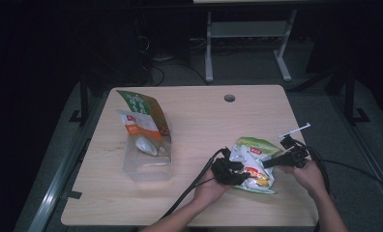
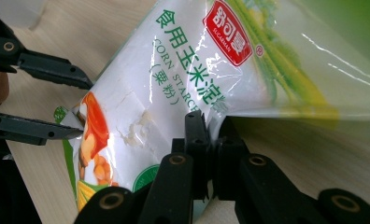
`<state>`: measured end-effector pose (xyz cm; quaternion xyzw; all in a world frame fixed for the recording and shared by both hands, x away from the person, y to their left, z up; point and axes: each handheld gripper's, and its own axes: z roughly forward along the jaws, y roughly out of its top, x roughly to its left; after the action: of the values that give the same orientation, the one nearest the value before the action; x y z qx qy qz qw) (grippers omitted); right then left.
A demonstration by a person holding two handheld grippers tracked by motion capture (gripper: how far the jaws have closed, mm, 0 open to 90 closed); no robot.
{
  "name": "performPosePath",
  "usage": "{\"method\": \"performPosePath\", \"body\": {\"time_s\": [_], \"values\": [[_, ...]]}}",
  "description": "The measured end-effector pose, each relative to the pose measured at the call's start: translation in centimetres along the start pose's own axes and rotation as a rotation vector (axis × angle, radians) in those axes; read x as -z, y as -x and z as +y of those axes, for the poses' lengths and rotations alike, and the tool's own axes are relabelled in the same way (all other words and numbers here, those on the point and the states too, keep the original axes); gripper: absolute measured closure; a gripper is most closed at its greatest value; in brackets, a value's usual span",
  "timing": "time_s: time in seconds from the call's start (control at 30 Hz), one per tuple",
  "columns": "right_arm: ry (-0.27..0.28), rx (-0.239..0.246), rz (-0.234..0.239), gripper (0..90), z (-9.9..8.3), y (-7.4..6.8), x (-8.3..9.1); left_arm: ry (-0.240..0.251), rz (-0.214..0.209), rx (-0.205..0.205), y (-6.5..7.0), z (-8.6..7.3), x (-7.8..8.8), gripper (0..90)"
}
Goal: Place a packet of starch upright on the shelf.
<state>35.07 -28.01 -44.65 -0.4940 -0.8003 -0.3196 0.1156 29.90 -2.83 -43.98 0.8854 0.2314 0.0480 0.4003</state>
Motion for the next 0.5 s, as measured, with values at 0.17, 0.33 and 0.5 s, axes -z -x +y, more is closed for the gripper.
{"method": "performPosePath", "body": {"time_s": [0.17,0.33,0.5], "values": [[0.011,0.008,0.0,87.9,0.0,-0.4,0.4,-0.003,0.0,0.008,-0.1,-0.2,0.3,57.9],[0.033,0.04,-0.004,88.3,0.4,-1.3,1.2,-0.001,-0.008,0.018,-0.4,-0.4,0.9,54.6],[0.058,0.091,-0.015,88.5,1.0,-2.9,2.0,0.021,-0.005,0.035,-0.5,-0.7,1.8,51.5]]}}
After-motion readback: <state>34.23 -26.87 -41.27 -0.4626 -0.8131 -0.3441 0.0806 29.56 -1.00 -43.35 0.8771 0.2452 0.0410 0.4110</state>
